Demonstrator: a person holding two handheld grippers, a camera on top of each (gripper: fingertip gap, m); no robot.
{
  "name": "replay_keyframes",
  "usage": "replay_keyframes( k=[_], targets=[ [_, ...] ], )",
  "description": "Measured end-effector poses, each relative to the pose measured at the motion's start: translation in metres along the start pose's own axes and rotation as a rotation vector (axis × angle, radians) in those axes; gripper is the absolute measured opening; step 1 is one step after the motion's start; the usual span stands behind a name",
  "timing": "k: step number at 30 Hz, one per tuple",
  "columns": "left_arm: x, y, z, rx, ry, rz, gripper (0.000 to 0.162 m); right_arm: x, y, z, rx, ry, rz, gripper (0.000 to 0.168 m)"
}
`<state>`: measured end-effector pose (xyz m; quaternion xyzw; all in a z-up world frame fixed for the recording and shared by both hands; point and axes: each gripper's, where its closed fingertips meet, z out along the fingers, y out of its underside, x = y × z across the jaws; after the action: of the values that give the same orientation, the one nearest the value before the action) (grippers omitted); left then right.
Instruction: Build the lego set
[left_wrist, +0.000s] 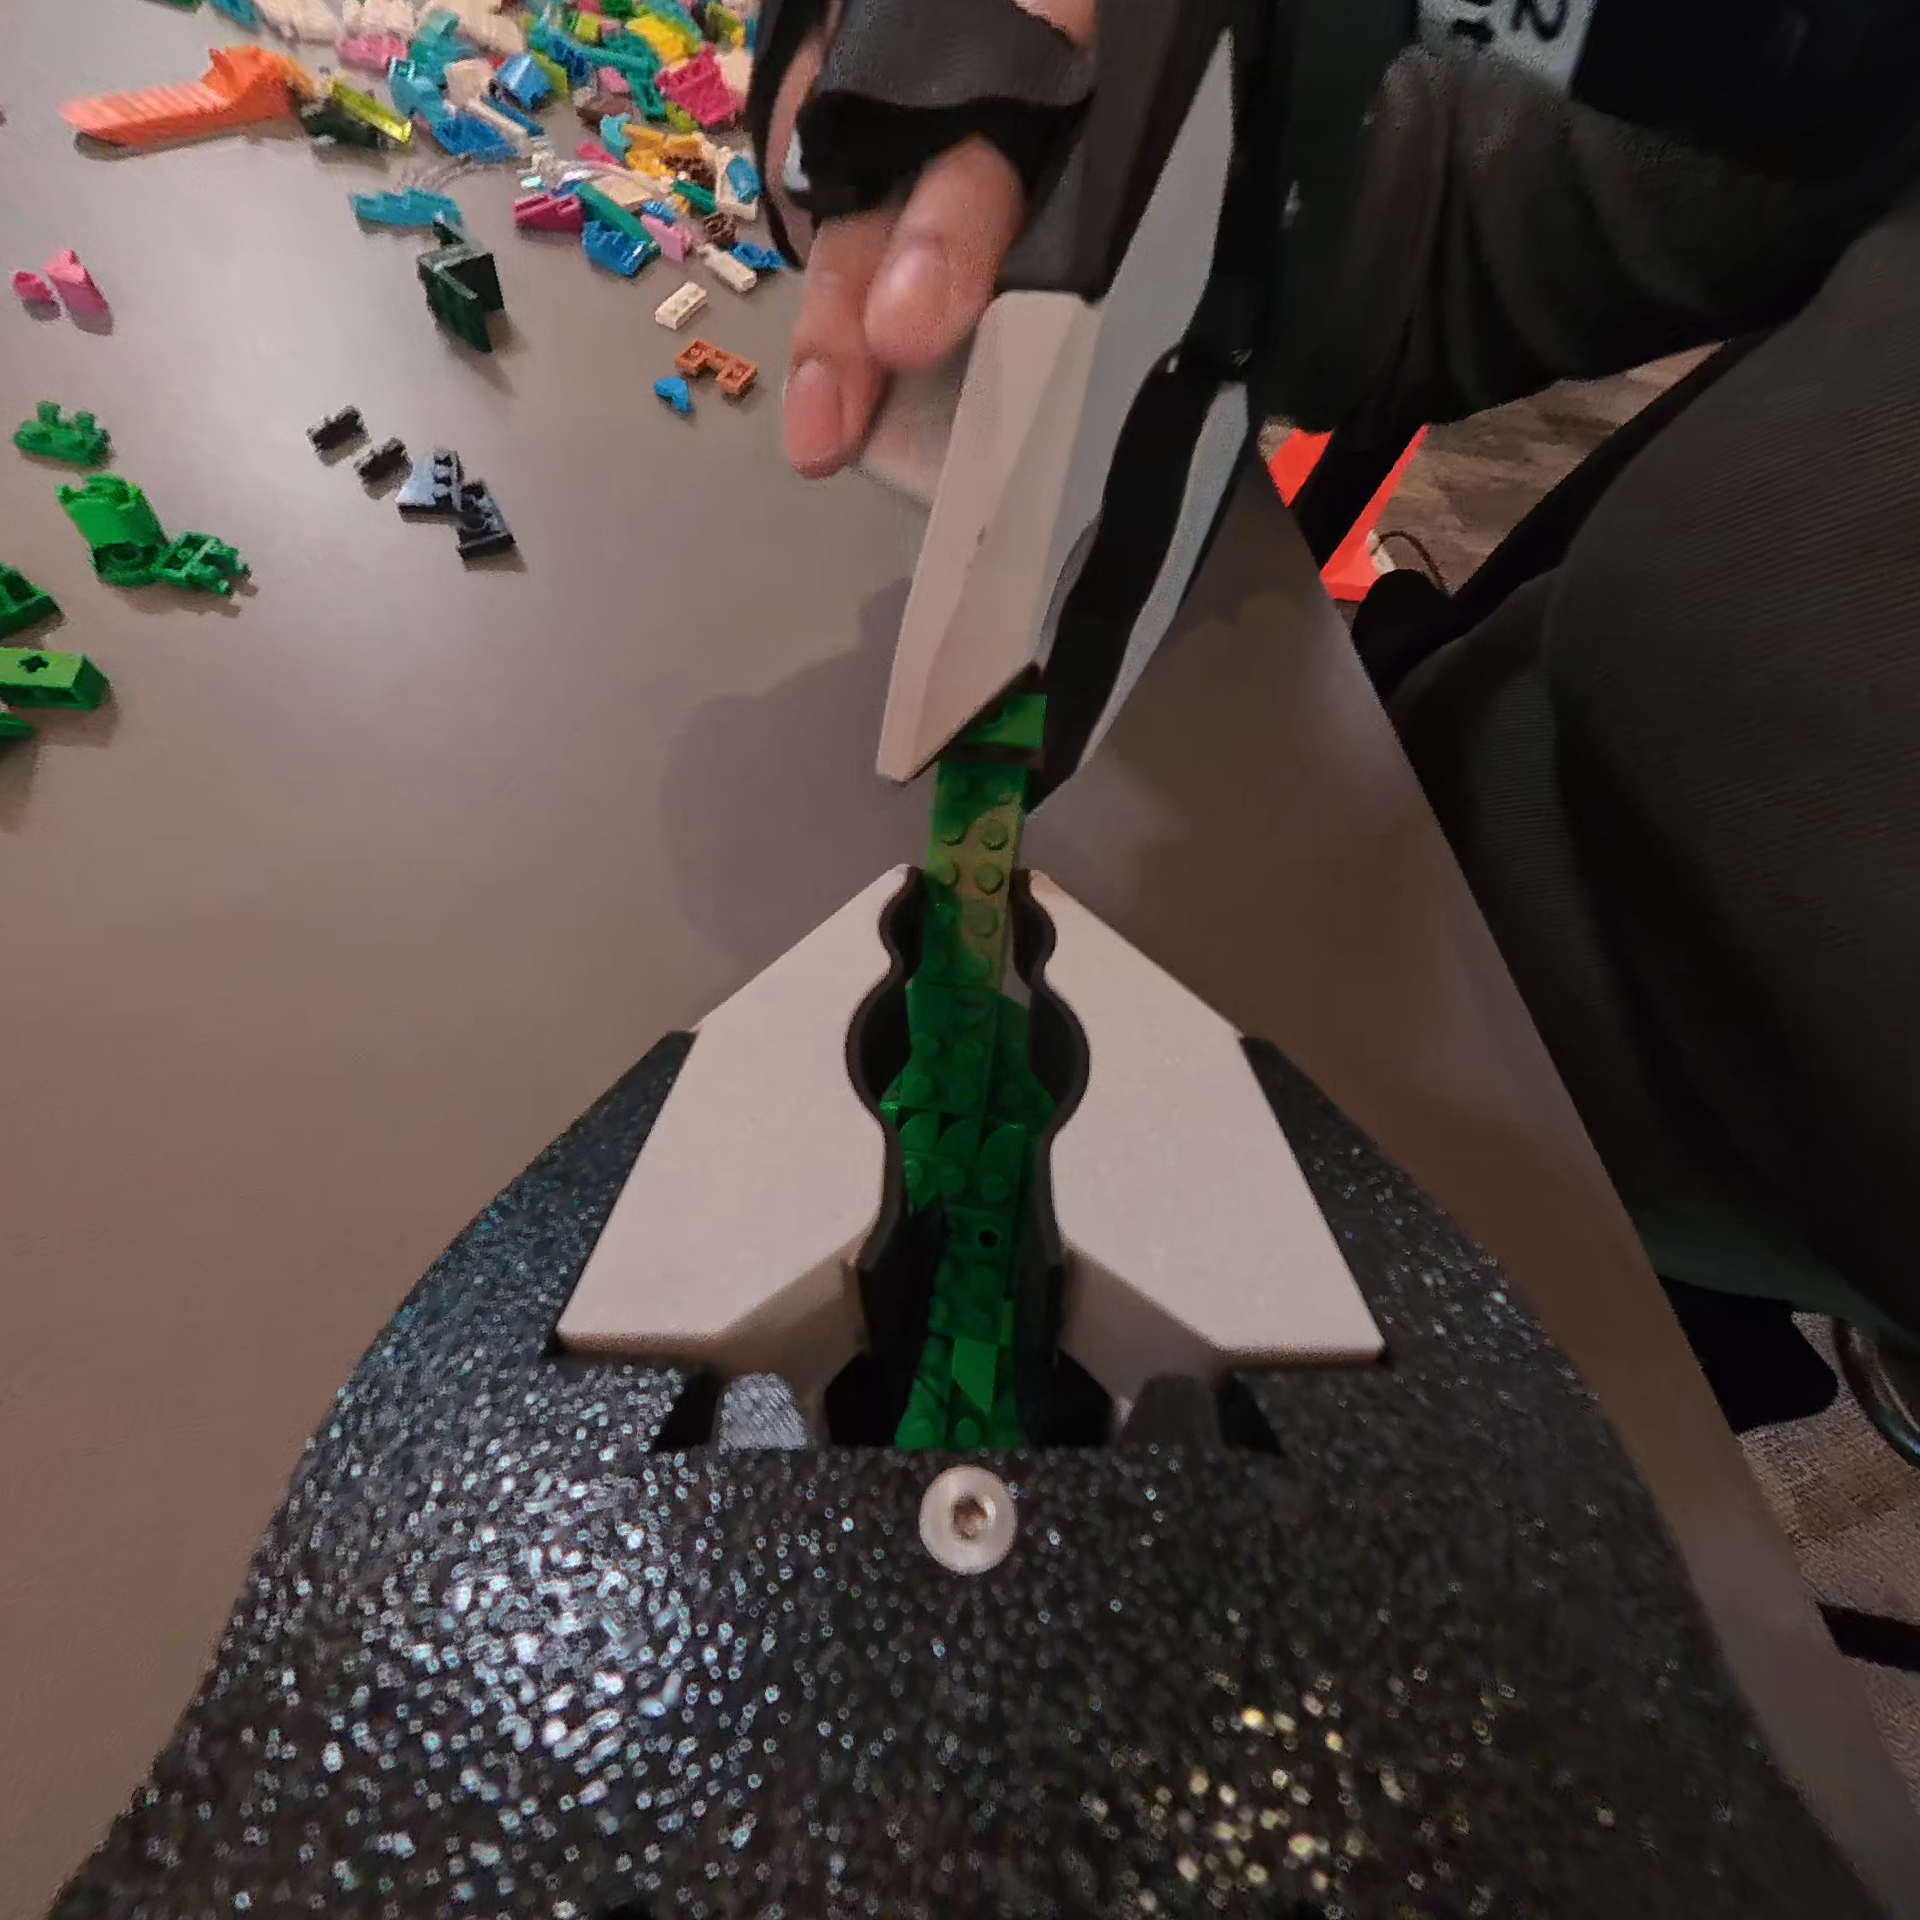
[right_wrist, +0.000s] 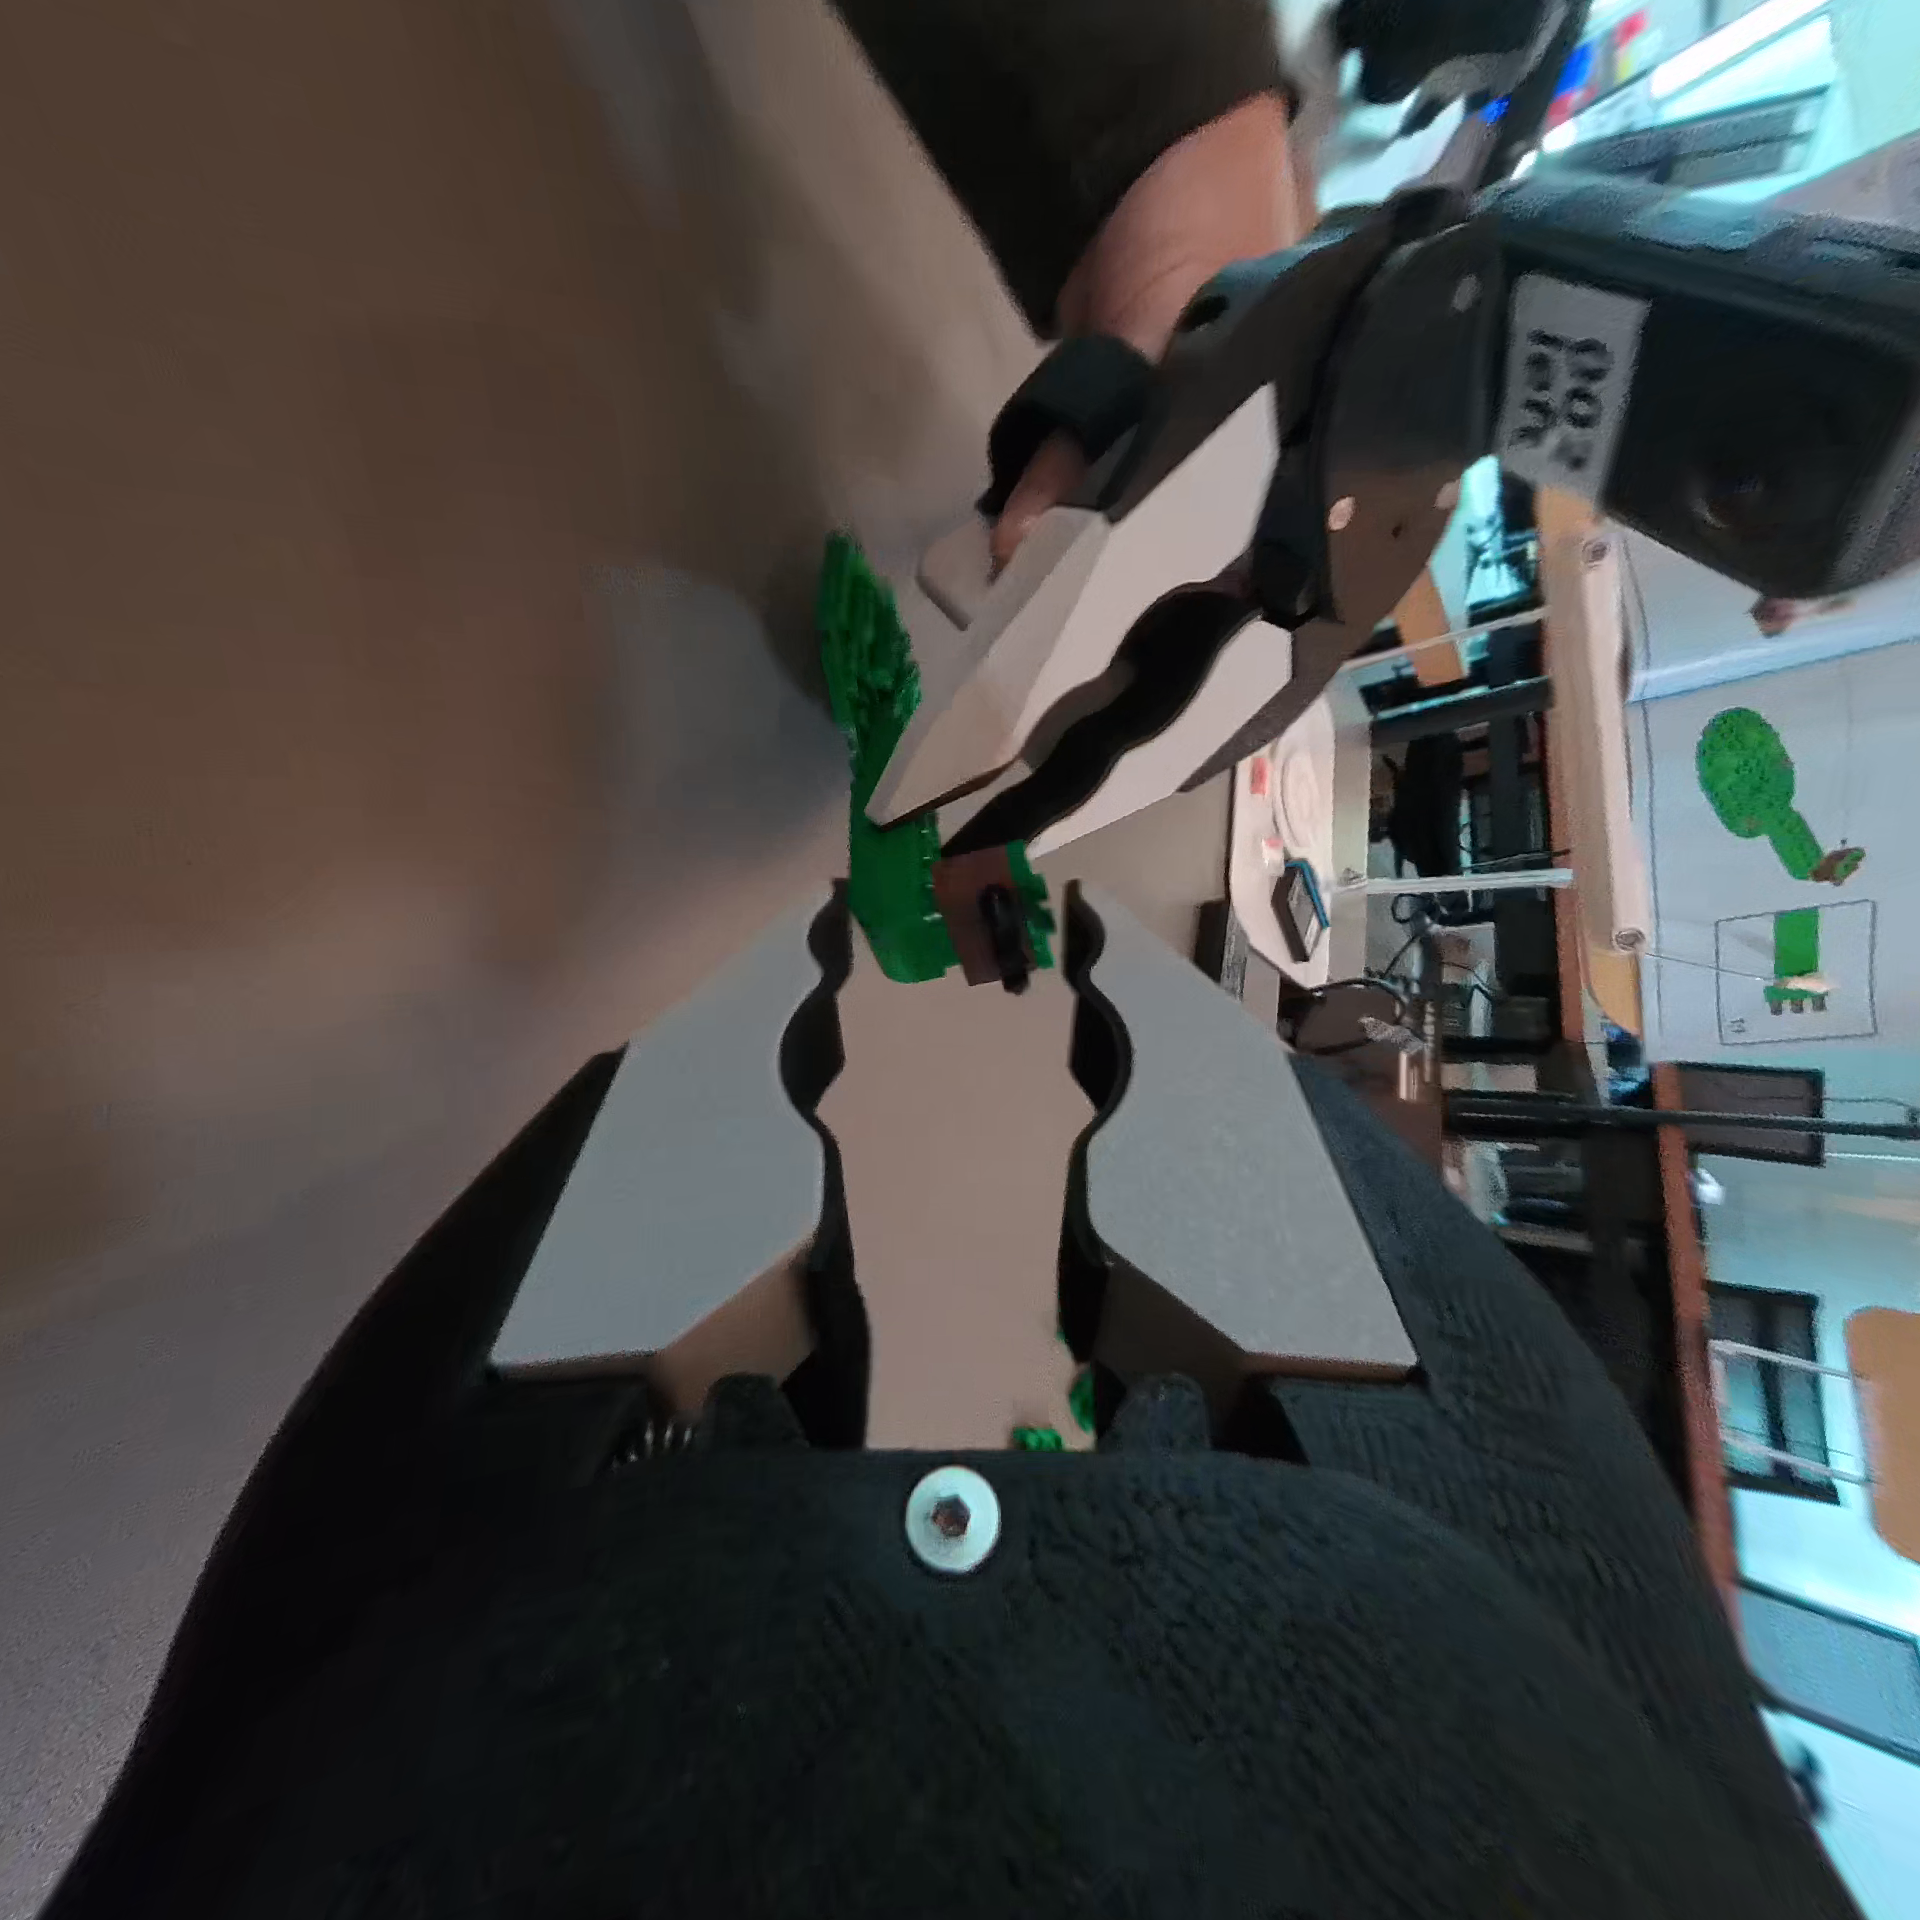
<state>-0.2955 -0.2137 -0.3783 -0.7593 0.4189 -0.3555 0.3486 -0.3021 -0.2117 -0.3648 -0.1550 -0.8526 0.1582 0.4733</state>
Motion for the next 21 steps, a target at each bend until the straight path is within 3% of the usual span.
replay_keyframes(
  k=[1, 3, 6, 10, 21],
  targets=[
    [0.004, -0.001, -0.002, 0.009, 0.021, 0.027, 0.015, 0.005, -0.006, -0.003, 0.039, 0.013, 0.042, 0.056],
    [0.016, -0.004, -0.01, 0.041, 0.077, 0.095, 0.015, 0.016, -0.022, -0.015, 0.15, 0.04, 0.144, 0.068],
    [0.036, -0.016, -0.027, 0.141, 0.208, 0.114, 0.015, 0.028, -0.042, -0.033, 0.322, 0.076, 0.249, 0.068],
    [0.059, -0.024, -0.047, 0.239, 0.353, 0.146, 0.015, 0.03, -0.056, -0.041, 0.406, 0.101, 0.278, 0.064],
    [0.067, -0.02, -0.047, 0.211, 0.387, 0.153, 0.014, 0.029, -0.084, -0.035, 0.503, -0.014, 0.364, 0.065]
  ],
)
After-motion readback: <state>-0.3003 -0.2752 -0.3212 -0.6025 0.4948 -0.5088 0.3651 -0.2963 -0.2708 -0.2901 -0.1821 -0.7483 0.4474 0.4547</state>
